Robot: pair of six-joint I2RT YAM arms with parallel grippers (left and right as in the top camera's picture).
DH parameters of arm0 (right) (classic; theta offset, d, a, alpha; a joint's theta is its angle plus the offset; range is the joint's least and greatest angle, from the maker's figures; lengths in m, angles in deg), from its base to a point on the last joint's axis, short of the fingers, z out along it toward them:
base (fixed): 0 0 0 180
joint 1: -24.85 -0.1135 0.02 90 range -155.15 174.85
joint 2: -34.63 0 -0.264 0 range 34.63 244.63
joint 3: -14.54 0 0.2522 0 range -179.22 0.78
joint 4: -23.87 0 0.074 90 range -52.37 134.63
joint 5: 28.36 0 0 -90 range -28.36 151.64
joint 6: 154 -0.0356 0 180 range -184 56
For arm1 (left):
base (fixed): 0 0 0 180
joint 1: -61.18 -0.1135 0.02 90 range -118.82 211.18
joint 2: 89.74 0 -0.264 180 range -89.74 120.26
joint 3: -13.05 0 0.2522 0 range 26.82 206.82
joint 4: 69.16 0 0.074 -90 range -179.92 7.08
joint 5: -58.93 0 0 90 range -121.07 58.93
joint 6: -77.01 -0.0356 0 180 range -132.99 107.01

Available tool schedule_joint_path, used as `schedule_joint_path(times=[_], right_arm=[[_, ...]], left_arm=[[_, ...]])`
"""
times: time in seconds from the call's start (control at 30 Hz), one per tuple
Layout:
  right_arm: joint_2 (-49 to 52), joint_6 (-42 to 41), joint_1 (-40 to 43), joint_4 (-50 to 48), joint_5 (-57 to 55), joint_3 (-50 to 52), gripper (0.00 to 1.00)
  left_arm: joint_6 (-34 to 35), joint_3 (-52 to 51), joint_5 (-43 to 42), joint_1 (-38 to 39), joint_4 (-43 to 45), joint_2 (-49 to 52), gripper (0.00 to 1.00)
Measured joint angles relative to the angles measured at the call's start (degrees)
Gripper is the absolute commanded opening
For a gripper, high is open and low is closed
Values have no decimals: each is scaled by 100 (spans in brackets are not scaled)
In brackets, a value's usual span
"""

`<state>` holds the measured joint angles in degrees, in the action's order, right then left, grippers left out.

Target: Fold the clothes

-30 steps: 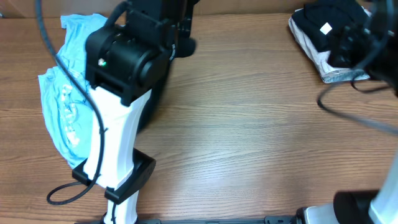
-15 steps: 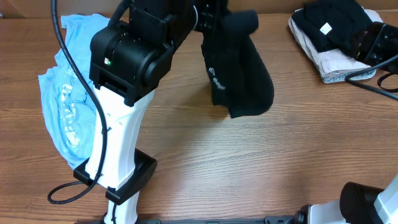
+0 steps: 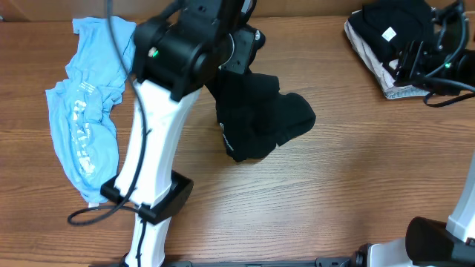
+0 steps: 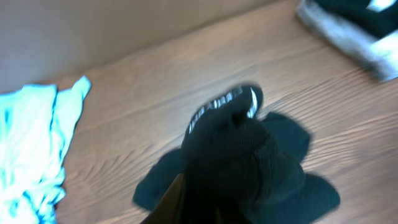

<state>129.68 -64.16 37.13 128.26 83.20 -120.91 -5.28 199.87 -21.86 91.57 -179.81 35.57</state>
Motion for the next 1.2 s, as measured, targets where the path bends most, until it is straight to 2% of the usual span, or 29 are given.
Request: schedule_joint_path(times=[0.23,0.37,0.4,0.5,0.6,0.73,0.83,0.9,1.2], right_arm=[[0,20,-166,-501,157,1054,60],[0,22,-345,-726,201,1508,61],[0,20,-372,-756,205,1569,62],[0,20,-529,-984,208,1832,64],[0,17,-680,-1062,216,1923,66],[0,15,-789,-1198,225,1930,70],[0,13,-761,-1200,214,1930,73],[0,-20,-713,-1193,168,1930,75],[0,-129,-238,-1058,-90,1930,79]], left_arm=[[-37,-820,337,-149,15,647,17],[17,-1408,761,-262,28,973,24],[59,-1523,879,-319,44,1051,30],[192,-1683,1123,-645,173,1263,58],[184,-1700,872,-1202,396,1325,67],[-140,-1613,-459,-1864,599,1325,83],[-562,-1587,-1364,-1943,658,1325,86],[-820,-1582,-1631,-1753,651,1325,87],[-1399,-1539,-1585,-273,345,1624,85]])
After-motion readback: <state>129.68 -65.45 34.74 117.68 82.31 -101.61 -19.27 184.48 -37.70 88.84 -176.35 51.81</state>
